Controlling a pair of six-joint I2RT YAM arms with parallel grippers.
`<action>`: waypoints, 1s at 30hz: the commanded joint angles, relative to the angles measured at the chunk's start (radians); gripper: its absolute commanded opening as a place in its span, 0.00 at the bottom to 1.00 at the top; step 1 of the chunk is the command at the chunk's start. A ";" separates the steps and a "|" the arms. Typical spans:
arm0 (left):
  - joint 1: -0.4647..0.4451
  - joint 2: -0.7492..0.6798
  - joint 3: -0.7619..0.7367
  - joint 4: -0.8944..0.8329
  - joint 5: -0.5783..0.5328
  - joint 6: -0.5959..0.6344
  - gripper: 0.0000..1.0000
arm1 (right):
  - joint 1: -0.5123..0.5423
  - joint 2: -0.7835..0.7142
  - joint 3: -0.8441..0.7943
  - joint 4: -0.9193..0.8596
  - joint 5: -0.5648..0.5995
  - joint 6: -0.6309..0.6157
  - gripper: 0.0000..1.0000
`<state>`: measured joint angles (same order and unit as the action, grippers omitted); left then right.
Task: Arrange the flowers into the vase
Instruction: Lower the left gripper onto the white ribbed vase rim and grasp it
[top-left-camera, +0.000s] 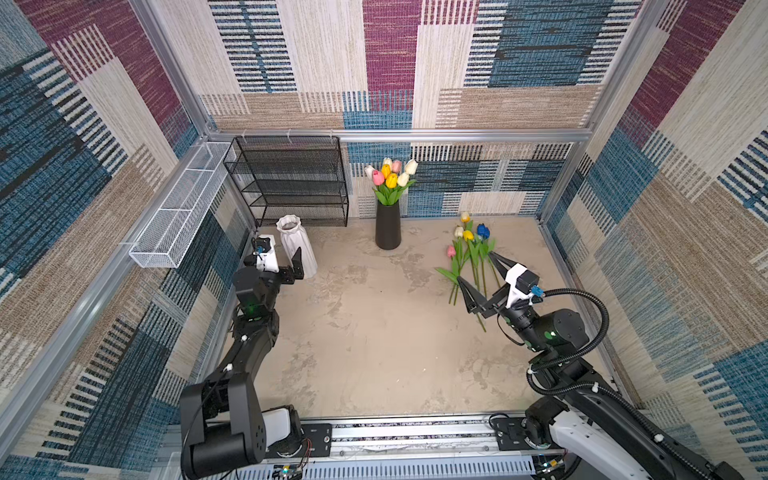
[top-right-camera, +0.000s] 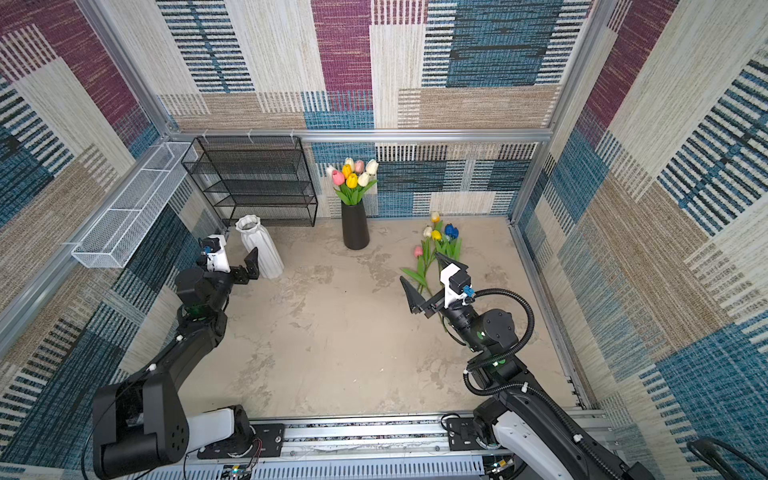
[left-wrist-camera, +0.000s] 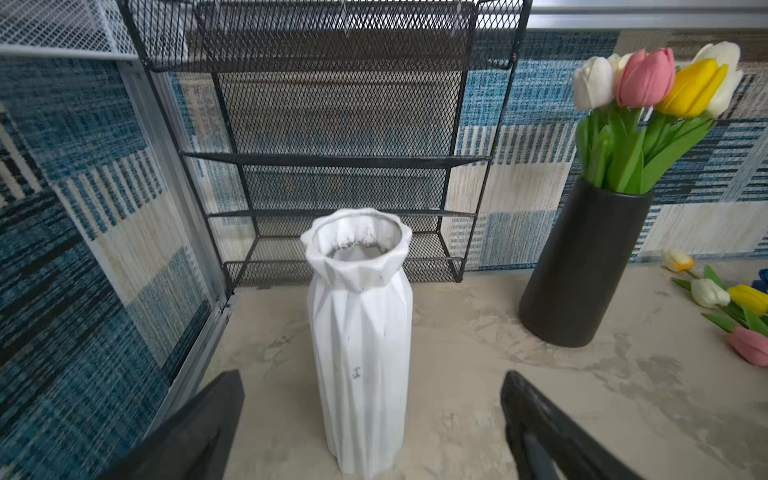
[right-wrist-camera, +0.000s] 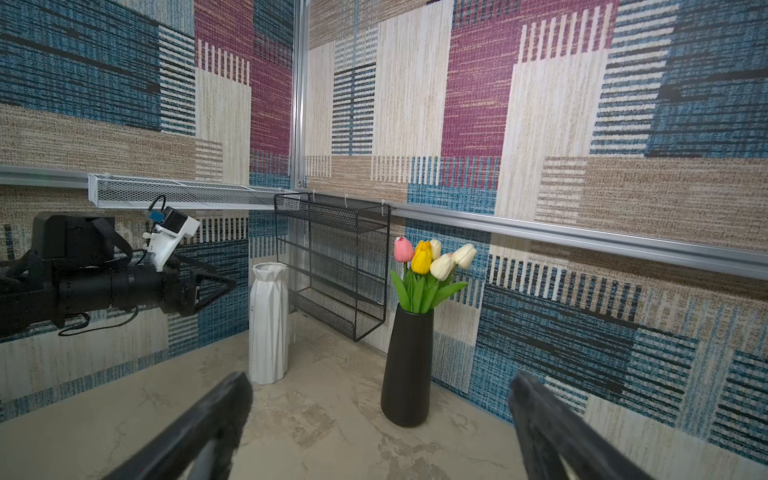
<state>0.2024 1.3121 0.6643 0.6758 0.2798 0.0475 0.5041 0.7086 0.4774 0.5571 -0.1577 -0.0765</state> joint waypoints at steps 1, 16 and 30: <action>0.000 0.073 0.059 0.019 0.091 0.094 0.99 | 0.001 0.002 -0.003 0.044 -0.015 0.011 1.00; 0.002 0.399 0.252 0.134 0.053 0.094 0.99 | 0.000 -0.047 0.000 0.020 -0.014 0.009 1.00; -0.001 0.580 0.397 0.190 0.105 0.046 0.99 | 0.001 -0.058 0.028 -0.019 -0.014 -0.002 1.00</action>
<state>0.2005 1.8736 1.0454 0.8093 0.3729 0.1028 0.5037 0.6525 0.4908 0.5549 -0.1658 -0.0757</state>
